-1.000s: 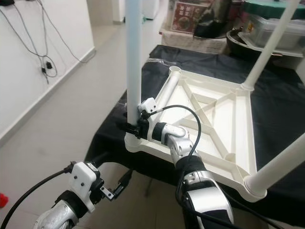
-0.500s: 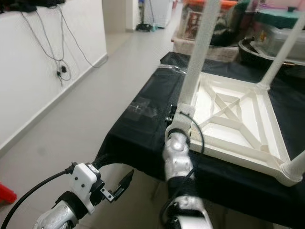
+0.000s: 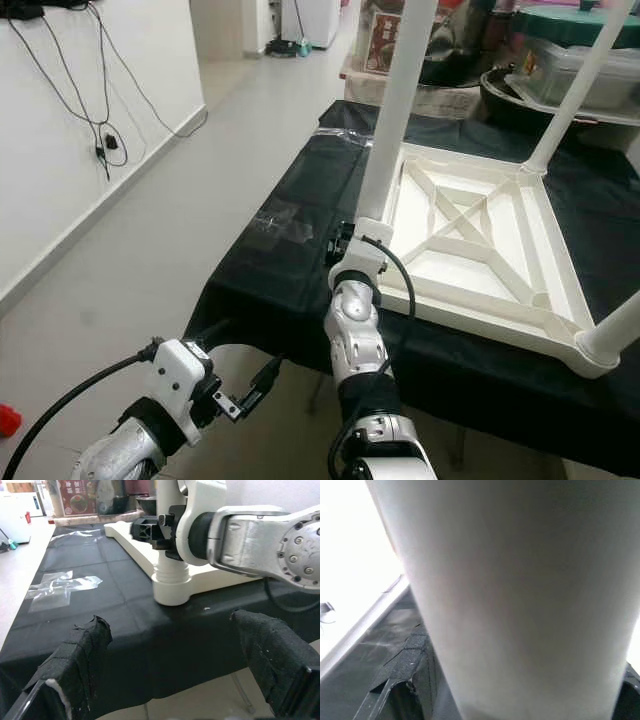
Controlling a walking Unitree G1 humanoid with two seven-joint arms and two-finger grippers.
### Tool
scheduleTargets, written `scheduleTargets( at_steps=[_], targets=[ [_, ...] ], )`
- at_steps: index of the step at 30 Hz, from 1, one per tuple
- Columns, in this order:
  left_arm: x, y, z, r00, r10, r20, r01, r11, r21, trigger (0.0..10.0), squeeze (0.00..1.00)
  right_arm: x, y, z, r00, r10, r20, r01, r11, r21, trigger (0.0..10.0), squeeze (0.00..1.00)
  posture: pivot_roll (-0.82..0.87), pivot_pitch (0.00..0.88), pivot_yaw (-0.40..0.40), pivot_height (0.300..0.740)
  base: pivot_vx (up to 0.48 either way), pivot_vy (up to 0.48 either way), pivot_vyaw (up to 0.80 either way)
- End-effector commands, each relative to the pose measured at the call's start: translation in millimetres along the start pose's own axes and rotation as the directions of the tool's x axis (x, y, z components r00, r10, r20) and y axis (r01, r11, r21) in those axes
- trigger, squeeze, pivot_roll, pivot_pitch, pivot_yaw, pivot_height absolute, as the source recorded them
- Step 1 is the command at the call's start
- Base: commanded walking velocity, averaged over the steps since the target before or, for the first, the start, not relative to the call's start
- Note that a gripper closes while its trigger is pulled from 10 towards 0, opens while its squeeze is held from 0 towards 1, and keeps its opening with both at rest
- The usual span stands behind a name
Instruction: Building children table
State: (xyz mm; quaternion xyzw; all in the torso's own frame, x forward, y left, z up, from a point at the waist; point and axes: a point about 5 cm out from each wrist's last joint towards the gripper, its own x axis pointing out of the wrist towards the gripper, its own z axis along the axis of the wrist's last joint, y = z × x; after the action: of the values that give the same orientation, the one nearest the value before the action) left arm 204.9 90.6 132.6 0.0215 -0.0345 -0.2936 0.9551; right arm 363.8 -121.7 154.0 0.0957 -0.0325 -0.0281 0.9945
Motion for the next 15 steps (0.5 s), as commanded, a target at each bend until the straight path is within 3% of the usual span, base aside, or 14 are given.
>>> scheduleTargets(
  at_steps=[1,3,4,5,8,10,11,12,13,15],
  targets=[
    [-0.6,-0.8,-5,1.0,0.003,-0.019,-0.003,1.0,-0.005,10.0,0.0,0.3,7.2,0,0.997,0.077,0.006,-0.077,0.997,0.011,10.0,0.0,0.09,0.079,-0.062,0.74,0.0,0.0,0.0],
    [-0.5,-0.9,-5,1.0,0.002,-0.018,-0.002,1.0,-0.007,10.0,0.0,4.3,6.2,5,0.916,0.401,-0.031,-0.401,0.916,0.014,10.0,0.0,0.09,0.079,-0.059,0.74,0.0,0.0,0.0],
    [-0.4,-0.8,-5,1.0,0.001,-0.018,-0.001,1.0,-0.007,10.0,0.0,4.2,5.0,5,0.874,0.484,-0.048,-0.484,0.875,0.019,10.0,0.0,0.09,0.078,-0.06,0.74,0.0,0.0,0.0],
    [-0.4,-0.8,-5,1.0,0.001,-0.018,-0.001,1.0,-0.007,10.0,0.0,4.2,5.0,5,0.874,0.484,-0.048,-0.484,0.875,0.019,10.0,0.0,0.09,0.078,-0.06,0.74,0.0,0.0,0.0],
    [-0.3,-0.6,-4,1.0,0.001,-0.016,-0.001,1.0,-0.006,10.0,0.0,0.1,-0.2,5,0.663,0.733,-0.156,-0.735,0.676,0.055,10.0,0.0,0.1,0.08,-0.064,0.74,0.0,0.0,0.0],
    [-0.3,-0.6,-4,1.0,0.001,-0.016,-0.001,1.0,-0.006,10.0,0.0,0.1,-0.2,5,0.663,0.733,-0.156,-0.735,0.676,0.055,10.0,0.0,0.1,0.08,-0.064,0.74,0.0,0.0,0.0],
    [-0.4,-0.5,-4,1.0,0.002,-0.016,-0.002,1.0,-0.006,10.0,0.0,-1.0,-0.2,6,0.605,0.777,-0.175,-0.779,0.623,0.07,10.0,0.0,0.1,0.081,-0.063,0.74,0.0,0.0,0.0],
    [-0.7,-0.2,-4,1.0,0.004,-0.016,-0.004,1.0,-0.005,10.0,0.0,-3.0,3.4,7,0.514,0.834,-0.201,-0.84,0.537,0.08,10.0,0.0,0.1,0.081,-0.06,0.74,0.0,0.0,0.0],
    [-0.7,-0.2,-4,1.0,0.004,-0.016,-0.004,1.0,-0.005,10.0,0.0,-3.0,3.4,7,0.514,0.834,-0.201,-0.84,0.537,0.08,10.0,0.0,0.1,0.081,-0.06,0.74,0.0,0.0,0.0],
    [-0.9,0.0,-4,1.0,0.006,-0.016,-0.006,1.0,-0.005,10.0,0.0,-5.8,6.7,8,0.386,0.894,-0.229,-0.904,0.416,0.099,10.0,0.0,0.1,0.082,-0.059,0.74,0.0,0.0,0.0]
  ],
)
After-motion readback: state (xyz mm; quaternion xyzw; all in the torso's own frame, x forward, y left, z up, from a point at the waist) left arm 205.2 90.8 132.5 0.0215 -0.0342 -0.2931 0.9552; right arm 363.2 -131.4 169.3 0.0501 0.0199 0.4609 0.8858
